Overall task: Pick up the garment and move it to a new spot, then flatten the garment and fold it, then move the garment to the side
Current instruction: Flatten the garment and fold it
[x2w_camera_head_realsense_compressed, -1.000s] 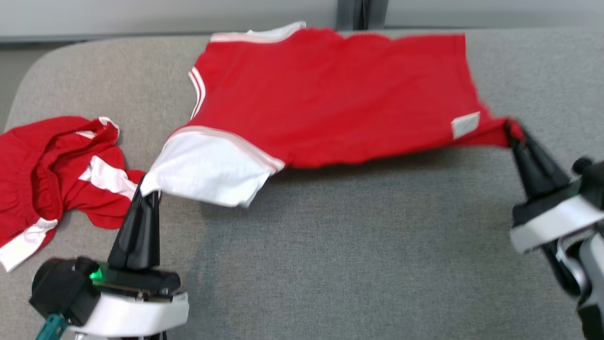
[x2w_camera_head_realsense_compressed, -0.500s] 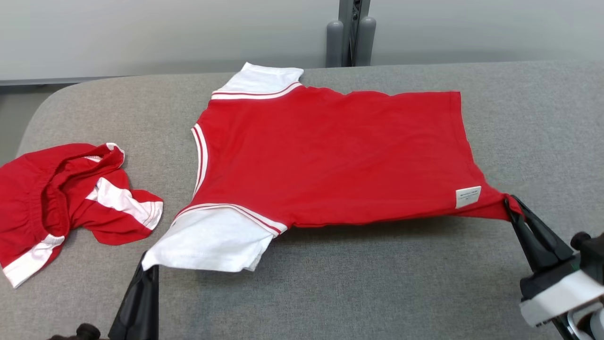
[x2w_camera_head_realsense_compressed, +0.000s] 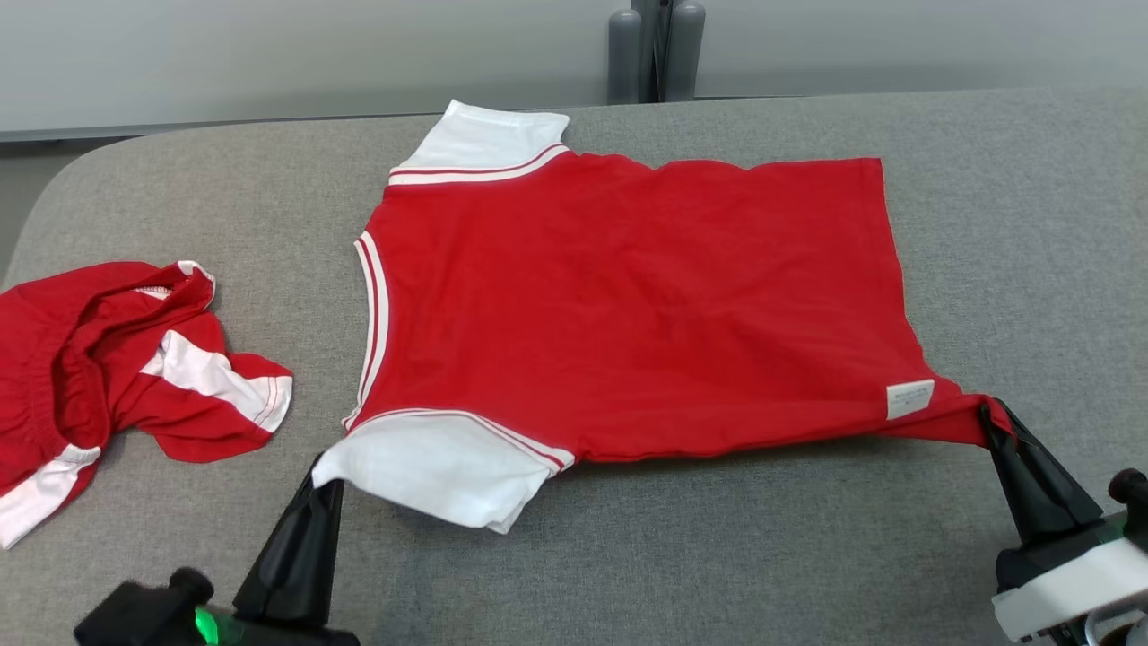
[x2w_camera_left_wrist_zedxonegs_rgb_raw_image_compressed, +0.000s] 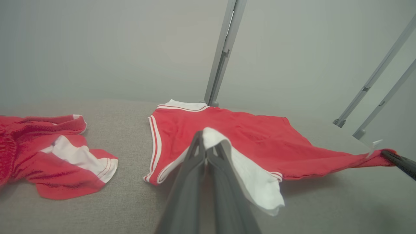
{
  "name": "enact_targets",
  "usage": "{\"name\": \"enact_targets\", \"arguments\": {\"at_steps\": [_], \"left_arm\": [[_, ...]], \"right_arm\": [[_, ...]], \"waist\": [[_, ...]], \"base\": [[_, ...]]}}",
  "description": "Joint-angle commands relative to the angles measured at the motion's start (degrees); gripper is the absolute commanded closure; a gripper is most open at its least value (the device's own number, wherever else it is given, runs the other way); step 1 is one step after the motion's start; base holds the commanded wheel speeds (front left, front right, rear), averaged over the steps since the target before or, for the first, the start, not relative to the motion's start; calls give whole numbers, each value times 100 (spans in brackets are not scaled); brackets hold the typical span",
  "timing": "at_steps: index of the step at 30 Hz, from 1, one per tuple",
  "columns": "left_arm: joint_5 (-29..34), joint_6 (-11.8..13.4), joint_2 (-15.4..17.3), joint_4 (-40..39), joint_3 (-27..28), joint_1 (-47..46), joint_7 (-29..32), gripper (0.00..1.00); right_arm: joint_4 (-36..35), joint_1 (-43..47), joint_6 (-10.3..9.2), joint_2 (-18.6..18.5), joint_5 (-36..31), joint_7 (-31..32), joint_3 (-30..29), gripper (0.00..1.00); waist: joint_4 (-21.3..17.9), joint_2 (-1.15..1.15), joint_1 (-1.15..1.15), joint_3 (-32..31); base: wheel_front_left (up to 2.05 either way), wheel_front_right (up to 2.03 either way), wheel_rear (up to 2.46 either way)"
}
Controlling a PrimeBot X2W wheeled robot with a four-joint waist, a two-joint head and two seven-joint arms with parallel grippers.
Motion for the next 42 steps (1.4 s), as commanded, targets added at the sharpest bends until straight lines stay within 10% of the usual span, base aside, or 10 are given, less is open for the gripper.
{"name": "enact_targets", "arguments": {"at_steps": [1,28,32,33,34,35,42], "left_arm": [[-35,-18,20,145,31,-332,68,100],[580,47,220,4098,-238,-4060,155,100],[634,-45,213,4547,-345,-4332,75,100],[624,-56,195,4644,-352,-4372,61,74],[604,-68,172,4725,-362,-4421,34,47],[569,-57,134,4798,-351,-4464,-8,0],[349,126,28,4560,-190,-4098,-159,0]], "right_arm": [[171,-192,-1,48,65,-32,-14,100],[2129,-2390,-1,506,-443,-32,597,90],[2386,-2507,-1,564,-499,-32,541,67],[2425,-2528,-1,578,-506,-32,515,53],[2438,-2553,-1,596,-523,-32,426,0],[2447,-2554,-1,639,-532,-32,363,0],[1948,-2151,-1,850,-672,-31,-236,0]], "waist": [[-8,0,0,40],[-259,0,0,978],[-245,0,0,1033],[-241,0,0,1032],[-239,0,0,1026],[-231,0,0,998],[-231,0,0,740]], "base": [[0,0,0],[0,0,0],[0,0,0],[0,0,0],[0,0,0],[0,0,0],[0,0,0]]}}
